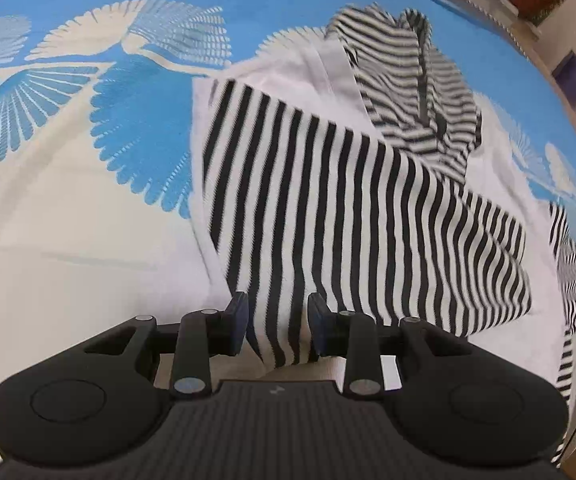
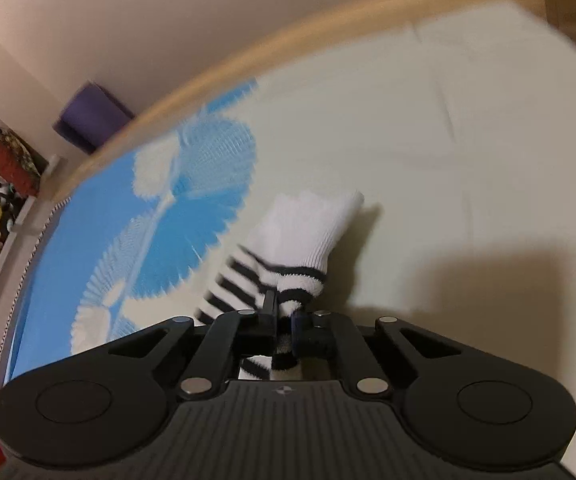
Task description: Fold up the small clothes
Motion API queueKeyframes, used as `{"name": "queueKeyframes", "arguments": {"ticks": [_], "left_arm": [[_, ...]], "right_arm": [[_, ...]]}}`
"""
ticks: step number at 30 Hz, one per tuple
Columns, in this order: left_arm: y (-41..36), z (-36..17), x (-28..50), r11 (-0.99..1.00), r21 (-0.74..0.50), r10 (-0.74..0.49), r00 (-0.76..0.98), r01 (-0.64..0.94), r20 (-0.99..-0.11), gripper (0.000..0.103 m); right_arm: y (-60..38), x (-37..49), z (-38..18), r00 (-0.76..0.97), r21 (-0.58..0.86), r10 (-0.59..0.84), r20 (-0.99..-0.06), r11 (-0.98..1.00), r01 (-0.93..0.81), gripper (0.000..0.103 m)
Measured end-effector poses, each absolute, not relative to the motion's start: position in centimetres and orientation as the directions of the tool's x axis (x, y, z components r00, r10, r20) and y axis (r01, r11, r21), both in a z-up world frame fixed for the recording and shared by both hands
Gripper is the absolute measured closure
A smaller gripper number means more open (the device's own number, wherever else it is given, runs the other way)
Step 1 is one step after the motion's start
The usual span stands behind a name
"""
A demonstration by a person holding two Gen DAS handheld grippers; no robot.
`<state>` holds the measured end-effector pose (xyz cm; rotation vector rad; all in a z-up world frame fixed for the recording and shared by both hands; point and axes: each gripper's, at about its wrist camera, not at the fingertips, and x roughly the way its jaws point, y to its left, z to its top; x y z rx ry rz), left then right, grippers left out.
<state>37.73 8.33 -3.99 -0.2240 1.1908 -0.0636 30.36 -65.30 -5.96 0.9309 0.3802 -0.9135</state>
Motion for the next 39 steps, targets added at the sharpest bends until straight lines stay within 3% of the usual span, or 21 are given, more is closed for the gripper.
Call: {"name": "queueKeyframes", "arguments": {"ticks": [3, 5, 7, 10, 12, 14, 16, 19, 24, 28, 30, 36, 39], "left_arm": [[9.5, -3.1, 37.7, 0.966, -0.237, -0.179, 0.395, -0.104, -0.901, 0.067], [10.3, -2.5, 37.7, 0.959, -0.257, -0.188, 0.411, -0.120, -0.892, 0.067], [11.1, -1.9, 37.6, 0.950, -0.280, -0.198, 0.429, -0.137, -0.881, 0.067], [12.6, -1.4, 37.6, 0.934, -0.310, -0.205, 0.446, -0.177, -0.871, 0.067], [13.4, -1.2, 37.6, 0.918, -0.337, -0.214, 0.456, -0.207, -0.864, 0.067], [14.1, -1.2, 37.6, 0.902, -0.365, -0.230, 0.460, -0.229, -0.858, 0.067], [14.2, -1.2, 37.6, 0.894, -0.380, -0.242, 0.459, -0.236, -0.855, 0.067], [13.8, -1.5, 37.6, 0.893, -0.389, -0.258, 0.453, -0.225, -0.853, 0.067], [13.3, -2.5, 38.1, 0.869, -0.427, -0.291, 0.442, -0.248, -0.848, 0.068], [12.3, -4.0, 38.4, 0.853, -0.455, -0.331, 0.410, -0.254, -0.850, 0.068], [11.7, -4.8, 38.7, 0.865, -0.435, -0.324, 0.383, -0.249, -0.865, 0.068], [10.6, -6.2, 38.8, 0.904, -0.359, -0.273, 0.335, -0.231, -0.902, 0.070], [9.8, -6.1, 38.7, 0.926, -0.326, -0.250, 0.341, -0.189, -0.906, 0.097]], "right_arm": [[-60.7, 32.1, 0.3, 0.689, 0.472, -0.536, -0.487, 0.502, 0.725, 0.099], [-55.0, 33.6, 5.0, 0.805, 0.409, -0.464, -0.368, 0.697, 0.589, 0.099], [-48.0, 34.4, 8.5, 0.908, 0.338, -0.317, -0.273, 0.852, 0.399, 0.099], [-36.9, 33.8, 11.0, 0.979, 0.291, 0.025, -0.201, 0.956, 0.036, 0.098], [-30.1, 33.7, 10.0, 0.917, 0.329, 0.298, -0.266, 0.922, -0.204, 0.094], [-25.7, 34.1, 6.8, 0.798, 0.459, 0.465, -0.383, 0.845, -0.273, 0.068], [-23.1, 34.6, 2.7, 0.655, 0.540, 0.542, -0.526, 0.808, -0.235, 0.067], [-22.7, 35.0, -1.2, 0.549, 0.536, 0.479, -0.684, 0.841, -0.066, 0.065], [-26.0, 36.7, -2.0, 0.556, 0.516, 0.406, -0.725, 0.855, 0.048, 0.064], [-29.9, 38.4, -6.1, 0.426, 0.429, 0.301, -0.853, 0.869, 0.247, 0.062], [-31.8, 38.1, -7.3, 0.415, 0.472, 0.326, -0.849, 0.821, 0.321, 0.066], [-32.3, 38.3, -3.9, 0.468, 0.466, 0.309, -0.828, 0.843, 0.269, 0.060], [-32.6, 38.2, -3.3, 0.492, 0.482, 0.314, -0.812, 0.836, 0.263, 0.059]]}}
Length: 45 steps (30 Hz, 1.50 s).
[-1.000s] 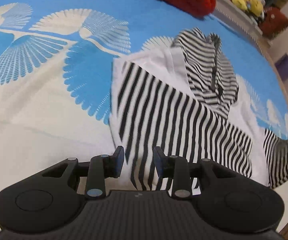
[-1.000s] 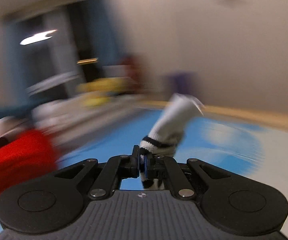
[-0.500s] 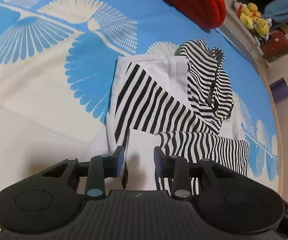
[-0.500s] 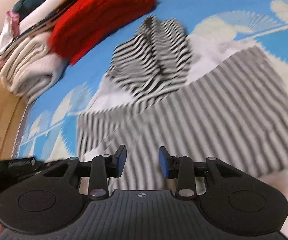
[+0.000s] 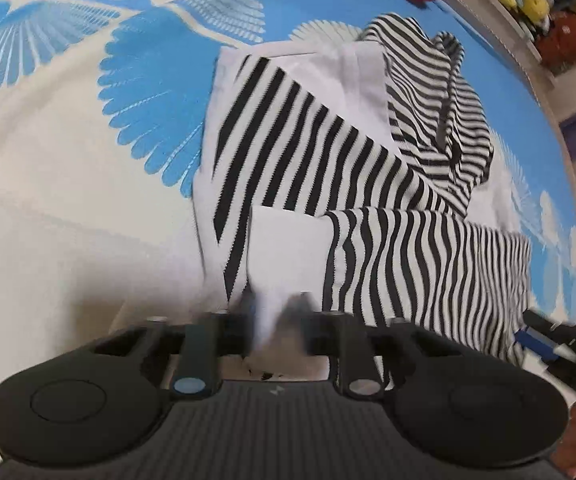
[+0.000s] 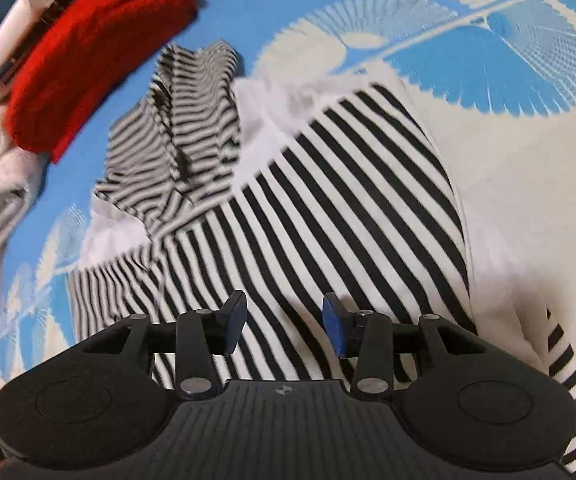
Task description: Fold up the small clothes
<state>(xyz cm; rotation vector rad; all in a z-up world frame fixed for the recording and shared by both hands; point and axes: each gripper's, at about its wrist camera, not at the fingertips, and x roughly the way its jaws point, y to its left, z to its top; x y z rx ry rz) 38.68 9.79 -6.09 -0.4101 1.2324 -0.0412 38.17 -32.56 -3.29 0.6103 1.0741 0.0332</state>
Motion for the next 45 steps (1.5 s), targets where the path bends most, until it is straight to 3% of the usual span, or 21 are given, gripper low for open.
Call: {"name": "queueKeyframes", "arguments": {"ticks": [2, 6, 11, 13, 17, 19, 22, 24, 27, 30, 33, 36, 40, 45], "left_arm": [[9.6, -4.7, 38.4, 0.941, -0.298, -0.207, 0.420, -0.163, -0.884, 0.098], [10.4, 0.0, 37.3, 0.945, -0.293, -0.137, 0.638, -0.145, -0.758, 0.098], [11.5, -3.7, 38.3, 0.952, -0.205, -0.090, 0.431, -0.228, -0.898, 0.095], [11.3, -3.6, 37.9, 0.960, -0.176, -0.059, 0.455, -0.219, -0.889, 0.095], [10.9, -2.2, 37.5, 0.949, -0.277, -0.160, 0.526, -0.151, -0.835, 0.095], [10.4, -3.4, 38.1, 0.943, -0.296, -0.192, 0.476, -0.154, -0.858, 0.090], [9.3, -6.4, 38.5, 0.963, -0.208, -0.146, 0.323, -0.169, -0.935, 0.090], [9.0, -5.8, 38.5, 0.969, -0.182, -0.112, 0.360, -0.165, -0.926, 0.090], [8.7, -4.1, 38.4, 0.962, -0.235, -0.151, 0.446, -0.139, -0.882, 0.079], [8.1, -5.5, 38.8, 0.967, -0.213, -0.143, 0.393, -0.139, -0.908, 0.073], [7.7, -6.1, 38.3, 0.977, -0.132, -0.061, 0.369, -0.169, -0.927, 0.073], [7.9, -3.7, 37.8, 0.968, -0.165, -0.056, 0.480, -0.188, -0.876, 0.072], [7.8, -1.4, 37.4, 0.961, -0.202, -0.053, 0.587, -0.191, -0.808, 0.053], [6.7, -0.2, 36.9, 0.965, -0.189, -0.027, 0.648, -0.181, -0.761, 0.043]], "right_arm": [[-32.7, 38.7, -3.0, 0.498, 0.469, 0.299, -0.814, 0.844, 0.261, 0.059], [-32.6, 38.2, -2.9, 0.505, 0.466, 0.288, -0.814, 0.843, 0.268, 0.059], [-32.4, 38.7, -5.2, 0.457, 0.408, 0.227, -0.860, 0.843, 0.349, 0.059], [-33.1, 38.6, -6.5, 0.414, 0.391, 0.211, -0.885, 0.820, 0.418, 0.059], [-33.9, 38.5, -6.6, 0.416, 0.364, 0.161, -0.895, 0.802, 0.473, 0.060], [-34.0, 38.4, -6.6, 0.423, 0.343, 0.130, -0.897, 0.809, 0.477, 0.060], [-34.0, 38.4, -6.7, 0.419, 0.340, 0.130, -0.899, 0.810, 0.478, 0.060], [-33.5, 38.4, -6.1, 0.437, 0.329, 0.111, -0.893, 0.822, 0.464, 0.060], [-32.0, 38.9, -4.7, 0.501, 0.308, 0.106, -0.859, 0.888, 0.341, 0.058], [-30.9, 39.4, -4.8, 0.495, 0.271, 0.127, -0.859, 0.934, 0.230, 0.046], [-31.5, 39.5, -6.1, 0.428, 0.287, 0.153, -0.891, 0.919, 0.269, 0.046], [-31.7, 39.1, -5.0, 0.454, 0.292, 0.153, -0.878, 0.922, 0.254, 0.046], [-31.4, 38.1, -2.5, 0.545, 0.214, 0.085, -0.834, 0.961, 0.178, 0.046], [-31.9, 37.1, -0.7, 0.608, 0.084, -0.025, -0.794, 0.985, 0.149, 0.046]]}}
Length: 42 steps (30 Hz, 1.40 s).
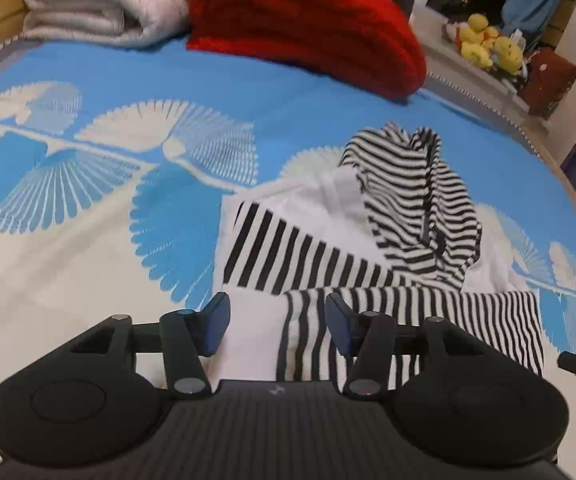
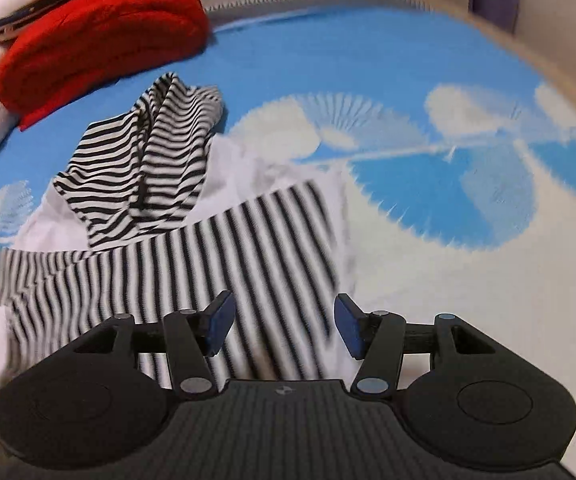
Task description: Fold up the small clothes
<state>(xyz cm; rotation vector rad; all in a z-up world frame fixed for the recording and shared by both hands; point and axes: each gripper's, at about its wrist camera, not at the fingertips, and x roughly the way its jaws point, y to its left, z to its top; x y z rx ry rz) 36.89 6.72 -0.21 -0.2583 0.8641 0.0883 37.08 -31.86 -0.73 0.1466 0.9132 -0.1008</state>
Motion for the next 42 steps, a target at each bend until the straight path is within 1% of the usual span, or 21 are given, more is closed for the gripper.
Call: {"name": "queueKeyframes", "arguments": {"ticks": [1, 3, 6, 10, 16, 21, 23, 24, 25, 26, 27, 28, 29, 31, 34, 40, 42], "left_arm": [[6.4, 0.2, 36.8, 0.966, -0.185, -0.020, 0.661, -0.182, -0.750, 0.039], [5.9, 0.7, 36.5, 0.967, -0.173, 0.004, 0.688, -0.188, -0.725, 0.035], [5.4, 1.2, 36.3, 0.969, -0.151, 0.041, 0.724, -0.198, -0.689, 0.030], [4.8, 1.5, 36.2, 0.972, -0.114, 0.078, 0.742, -0.204, -0.665, 0.030], [5.0, 1.6, 36.6, 0.965, -0.123, 0.081, 0.714, -0.229, -0.696, 0.031], [4.6, 2.4, 36.4, 0.970, -0.096, 0.099, 0.721, -0.224, -0.686, 0.032], [4.4, 2.7, 36.3, 0.976, -0.089, 0.087, 0.727, -0.200, -0.681, 0.036], [4.2, 2.9, 36.2, 0.980, -0.080, 0.083, 0.730, -0.185, -0.678, 0.042], [4.0, 3.0, 36.2, 0.983, -0.068, 0.081, 0.733, -0.171, -0.676, 0.050], [3.8, 3.1, 36.1, 0.987, -0.052, 0.076, 0.734, -0.151, -0.675, 0.056], [3.6, 3.2, 36.2, 0.991, -0.045, 0.064, 0.730, -0.129, -0.680, 0.068], [3.5, 3.2, 36.3, 0.993, -0.050, 0.042, 0.720, -0.106, -0.693, 0.073], [3.6, 3.0, 36.6, 0.994, -0.065, 0.018, 0.700, -0.091, -0.714, 0.074], [3.8, 2.3, 38.1, 0.993, -0.085, -0.011, 0.644, -0.085, -0.765, 0.085], [4.1, 1.3, 41.9, 0.992, -0.052, 0.022, 0.560, -0.116, -0.828, 0.085], [3.8, 1.5, 51.9, 0.991, -0.067, 0.009, 0.545, -0.119, -0.838, 0.086], [3.2, 1.6, 55.3, 0.991, -0.076, -0.001, 0.552, -0.112, -0.834, 0.086]], "right_arm": [[-32.0, 36.8, -0.4, 0.617, 0.075, -0.035, -0.786, 0.986, 0.152, 0.046], [-32.4, 36.5, 0.1, 0.629, 0.068, -0.043, -0.776, 0.986, 0.151, 0.046], [-33.2, 36.1, 0.7, 0.638, 0.076, -0.047, -0.768, 0.983, 0.164, 0.046], [-33.8, 35.8, 0.9, 0.640, 0.075, -0.054, -0.767, 0.982, 0.172, 0.046], [-34.9, 35.9, 0.9, 0.636, 0.072, -0.057, -0.769, 0.982, 0.176, 0.046], [-35.7, 35.9, 1.1, 0.635, 0.085, -0.051, -0.771, 0.980, 0.182, 0.046], [-35.8, 35.9, 1.2, 0.639, 0.085, -0.052, -0.768, 0.979, 0.183, 0.046], [-35.9, 35.9, 1.2, 0.640, 0.086, -0.052, -0.767, 0.980, 0.182, 0.046], [-36.0, 35.9, 1.2, 0.641, 0.085, -0.052, -0.766, 0.980, 0.181, 0.046], [-36.1, 35.9, 1.2, 0.641, 0.085, -0.051, -0.766, 0.980, 0.180, 0.046], [-36.2, 36.0, 1.3, 0.641, 0.086, -0.050, -0.766, 0.980, 0.180, 0.046], [-36.3, 36.0, 1.3, 0.641, 0.088, -0.048, -0.766, 0.980, 0.179, 0.046], [-36.4, 36.2, 1.4, 0.640, 0.094, -0.041, -0.767, 0.980, 0.176, 0.046], [-36.5, 36.4, 1.6, 0.636, 0.099, -0.026, -0.771, 0.982, 0.161, 0.046], [-36.4, 36.7, 2.1, 0.649, 0.077, -0.021, -0.761, 0.990, 0.122, 0.046], [-36.0, 37.5, 1.9, 0.640, -0.001, -0.038, -0.767, 0.998, 0.058, 0.050], [-36.0, 37.8, 1.6, 0.637, -0.023, -0.048, -0.769, 0.999, 0.048, 0.054]]}}
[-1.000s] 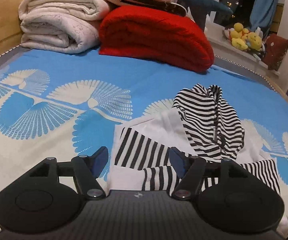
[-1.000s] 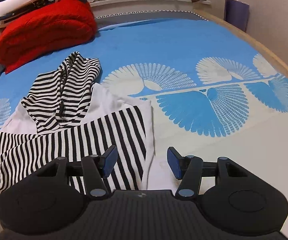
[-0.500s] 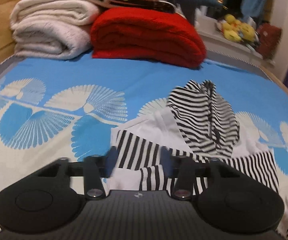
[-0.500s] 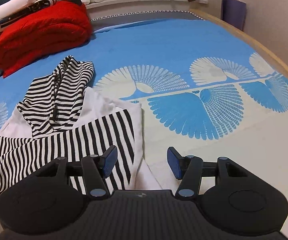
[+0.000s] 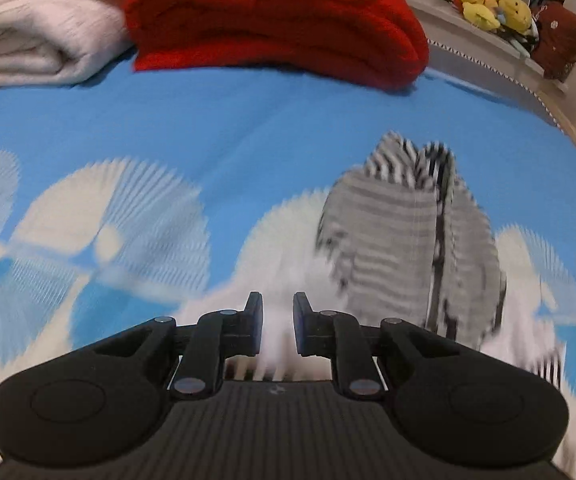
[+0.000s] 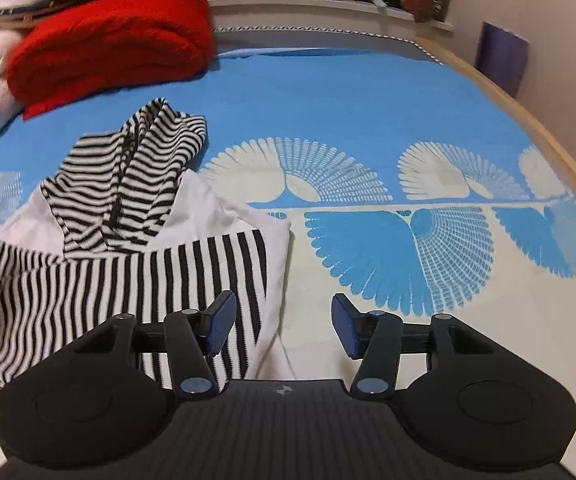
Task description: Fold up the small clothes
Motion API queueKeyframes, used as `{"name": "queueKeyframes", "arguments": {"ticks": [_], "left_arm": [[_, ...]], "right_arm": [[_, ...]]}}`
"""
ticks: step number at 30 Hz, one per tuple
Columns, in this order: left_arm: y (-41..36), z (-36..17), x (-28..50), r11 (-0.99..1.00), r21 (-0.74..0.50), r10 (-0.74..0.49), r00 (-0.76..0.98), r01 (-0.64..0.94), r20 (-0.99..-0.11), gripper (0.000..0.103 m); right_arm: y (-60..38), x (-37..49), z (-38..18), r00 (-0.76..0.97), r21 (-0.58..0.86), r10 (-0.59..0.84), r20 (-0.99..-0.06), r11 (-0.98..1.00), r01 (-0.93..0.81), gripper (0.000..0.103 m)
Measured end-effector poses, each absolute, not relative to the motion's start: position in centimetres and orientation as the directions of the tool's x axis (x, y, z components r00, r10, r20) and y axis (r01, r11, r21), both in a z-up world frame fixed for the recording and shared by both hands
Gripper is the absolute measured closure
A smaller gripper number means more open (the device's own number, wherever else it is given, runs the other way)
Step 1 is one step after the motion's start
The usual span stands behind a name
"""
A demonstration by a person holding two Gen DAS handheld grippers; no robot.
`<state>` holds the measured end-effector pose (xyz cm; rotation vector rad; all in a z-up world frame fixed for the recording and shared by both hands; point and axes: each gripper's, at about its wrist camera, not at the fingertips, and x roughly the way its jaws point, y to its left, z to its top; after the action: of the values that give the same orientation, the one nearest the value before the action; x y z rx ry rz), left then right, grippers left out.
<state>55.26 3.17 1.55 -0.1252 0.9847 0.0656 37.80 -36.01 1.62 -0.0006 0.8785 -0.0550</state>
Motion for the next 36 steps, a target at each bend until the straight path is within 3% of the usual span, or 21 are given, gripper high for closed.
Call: {"name": "queueKeyframes", "arguments": {"ticks": [11, 14, 15, 16, 21, 23, 25, 29, 32, 36], "left_arm": [[-3.1, -1.6, 72.1, 0.981, -0.169, -0.093, 0.528, -0.097, -0.844, 0.085], [-4.7, -2.7, 75.2, 0.973, -0.192, -0.096, 0.524, -0.131, -0.846, 0.071], [-5.3, -3.2, 76.0, 0.972, -0.189, -0.091, 0.516, -0.140, -0.852, 0.057], [-5.8, -3.8, 76.7, 0.972, -0.175, -0.074, 0.509, -0.153, -0.857, 0.051], [-7.7, -6.1, 78.9, 0.968, -0.191, -0.090, 0.484, -0.163, -0.870, 0.049], [-8.4, -6.7, 79.2, 0.976, -0.164, -0.076, 0.476, -0.146, -0.876, 0.052], [-9.1, -6.8, 79.0, 0.987, -0.136, -0.079, 0.468, -0.090, -0.880, 0.101], [-9.2, -3.4, 75.9, 0.998, -0.047, -0.058, 0.559, 0.035, -0.827, 0.102], [-8.7, 1.3, 70.0, 0.982, -0.048, -0.154, 0.635, 0.181, -0.757, 0.102], [-7.6, 7.4, 56.0, 0.904, -0.013, -0.338, 0.692, 0.428, -0.638, 0.102]], "right_arm": [[-37.1, 39.4, 0.2, 0.609, -0.009, -0.059, -0.791, 0.996, 0.084, 0.055], [-36.7, 39.6, 0.0, 0.603, 0.007, -0.041, -0.797, 0.997, 0.077, 0.055], [-36.5, 39.6, -0.1, 0.600, 0.011, -0.032, -0.799, 0.998, 0.068, 0.055], [-36.3, 39.7, -0.2, 0.599, 0.012, -0.026, -0.801, 0.998, 0.060, 0.055], [-35.8, 39.9, -0.3, 0.596, 0.016, -0.020, -0.803, 0.998, 0.055, 0.054], [-35.8, 39.9, -0.3, 0.595, 0.017, -0.021, -0.803, 0.998, 0.059, 0.054], [-35.9, 39.9, -0.3, 0.593, 0.022, -0.017, -0.805, 0.998, 0.059, 0.054], [-36.2, 39.9, 0.3, 0.600, 0.049, -0.005, -0.800, 0.996, 0.073, 0.054], [-36.9, 40.0, 1.1, 0.617, 0.091, 0.008, -0.787, 0.990, 0.103, 0.054], [-38.1, 39.7, 2.7, 0.652, 0.189, 0.028, -0.757, 0.966, 0.178, 0.054]]}}
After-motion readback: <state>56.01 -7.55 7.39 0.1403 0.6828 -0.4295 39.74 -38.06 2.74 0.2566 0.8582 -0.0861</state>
